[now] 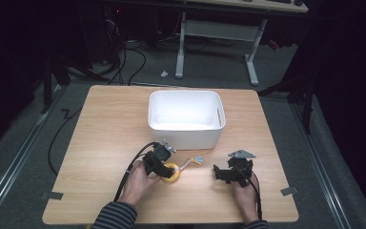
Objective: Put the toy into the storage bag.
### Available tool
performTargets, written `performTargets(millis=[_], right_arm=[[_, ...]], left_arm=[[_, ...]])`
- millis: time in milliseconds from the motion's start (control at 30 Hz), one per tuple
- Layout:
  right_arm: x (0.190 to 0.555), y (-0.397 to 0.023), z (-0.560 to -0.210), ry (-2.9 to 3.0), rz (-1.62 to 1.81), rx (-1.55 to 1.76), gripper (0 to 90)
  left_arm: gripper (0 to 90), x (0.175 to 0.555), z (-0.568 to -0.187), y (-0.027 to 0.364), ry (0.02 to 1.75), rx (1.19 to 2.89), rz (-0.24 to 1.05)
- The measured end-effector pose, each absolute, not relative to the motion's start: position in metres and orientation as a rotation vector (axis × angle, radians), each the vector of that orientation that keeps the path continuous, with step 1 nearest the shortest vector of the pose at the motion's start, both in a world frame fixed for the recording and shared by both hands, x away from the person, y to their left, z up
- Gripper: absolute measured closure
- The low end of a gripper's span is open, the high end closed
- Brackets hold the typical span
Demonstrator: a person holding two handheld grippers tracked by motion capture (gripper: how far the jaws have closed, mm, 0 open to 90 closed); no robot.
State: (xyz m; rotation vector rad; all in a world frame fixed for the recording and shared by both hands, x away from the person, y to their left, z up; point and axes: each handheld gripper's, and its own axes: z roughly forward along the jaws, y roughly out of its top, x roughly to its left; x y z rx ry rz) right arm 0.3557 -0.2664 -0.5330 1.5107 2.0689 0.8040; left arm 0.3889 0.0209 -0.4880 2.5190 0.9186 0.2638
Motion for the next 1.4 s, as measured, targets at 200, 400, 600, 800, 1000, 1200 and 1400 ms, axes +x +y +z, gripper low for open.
performTargets(millis=[200, 400, 600, 800, 1000, 1200, 1400], right_arm=[[0.355, -0.266, -0.533, 2.075, 0.808, 1.506, 4.1], [0.355, -0.266, -0.533, 2.081, 0.809, 1.498, 4.1], [0.355, -0.266, -0.533, 2.081, 0.81, 1.498, 4.1], [0.355, -0.266, -0.533, 2.084, 0.809, 1.495, 4.1], [0.356, -0.266, -0.533, 2.086, 0.81, 1.493, 4.1], [0.356, -0.265, -0.533, 2.086, 0.81, 1.494, 4.1], [0.356, -0.265, -0.533, 2.087, 0.811, 1.493, 4.1]], left_arm=[[40.2, 0.391, -0.493, 0.017, 0.909, 2.557, 0.274], [44.5, 0.393, -0.495, 0.018, 0.914, 2.573, 0.261], [50.3, 0.393, -0.498, 0.016, 0.915, 2.595, 0.252], [63.2, 0.393, -0.498, 0.015, 0.903, 2.598, 0.261], [66.4, 0.392, -0.498, 0.015, 0.876, 2.61, 0.276], [66.9, 0.387, -0.497, 0.014, 0.822, 2.621, 0.361], [67.0, 0.381, -0.492, 0.019, 0.814, 2.594, 0.368]])
